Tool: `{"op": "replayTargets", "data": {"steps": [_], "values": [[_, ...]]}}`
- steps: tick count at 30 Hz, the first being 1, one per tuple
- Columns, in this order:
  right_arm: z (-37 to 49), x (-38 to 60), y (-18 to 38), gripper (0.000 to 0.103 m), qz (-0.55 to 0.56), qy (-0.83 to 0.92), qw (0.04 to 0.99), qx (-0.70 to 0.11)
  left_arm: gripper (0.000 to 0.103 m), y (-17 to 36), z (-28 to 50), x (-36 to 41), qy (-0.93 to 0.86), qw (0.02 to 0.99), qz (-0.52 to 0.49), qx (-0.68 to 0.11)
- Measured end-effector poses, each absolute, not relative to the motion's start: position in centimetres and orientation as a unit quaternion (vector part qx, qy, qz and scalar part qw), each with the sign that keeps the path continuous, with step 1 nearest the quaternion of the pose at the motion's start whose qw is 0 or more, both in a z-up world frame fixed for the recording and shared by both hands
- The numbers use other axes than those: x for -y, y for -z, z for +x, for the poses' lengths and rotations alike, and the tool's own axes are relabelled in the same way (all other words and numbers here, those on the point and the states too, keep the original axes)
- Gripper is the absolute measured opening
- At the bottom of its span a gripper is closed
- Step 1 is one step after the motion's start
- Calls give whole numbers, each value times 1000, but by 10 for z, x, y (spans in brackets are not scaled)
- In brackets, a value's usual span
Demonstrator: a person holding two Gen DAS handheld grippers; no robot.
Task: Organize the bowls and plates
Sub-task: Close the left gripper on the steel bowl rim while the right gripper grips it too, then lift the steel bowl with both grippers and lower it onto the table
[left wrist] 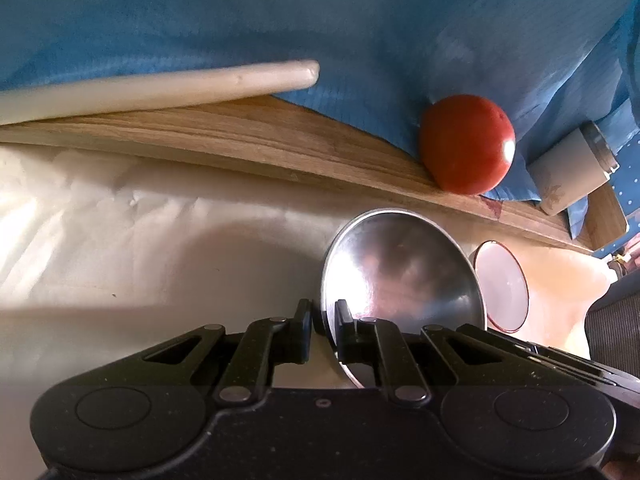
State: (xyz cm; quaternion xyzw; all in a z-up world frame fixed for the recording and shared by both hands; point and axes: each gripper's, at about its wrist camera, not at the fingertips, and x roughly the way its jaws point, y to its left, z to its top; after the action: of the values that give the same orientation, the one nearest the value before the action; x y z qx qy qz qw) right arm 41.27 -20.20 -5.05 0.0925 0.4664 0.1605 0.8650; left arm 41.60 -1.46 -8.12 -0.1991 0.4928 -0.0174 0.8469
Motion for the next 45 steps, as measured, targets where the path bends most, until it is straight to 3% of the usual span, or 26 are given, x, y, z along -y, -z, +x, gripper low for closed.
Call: {"op": "replayTargets", "data": {"steps": [13,24,45], "values": [[384,225,23,15,100,-171,885,-421,12,46,399,32,28,868,-199,-455],[337,300,20,16,118,-123,901,-399,12,31,395,103,102,870,-181,-447],[290,430,52,16,141,-69,888,-433,14,53,394,243,186,840,-113,-498]]}}
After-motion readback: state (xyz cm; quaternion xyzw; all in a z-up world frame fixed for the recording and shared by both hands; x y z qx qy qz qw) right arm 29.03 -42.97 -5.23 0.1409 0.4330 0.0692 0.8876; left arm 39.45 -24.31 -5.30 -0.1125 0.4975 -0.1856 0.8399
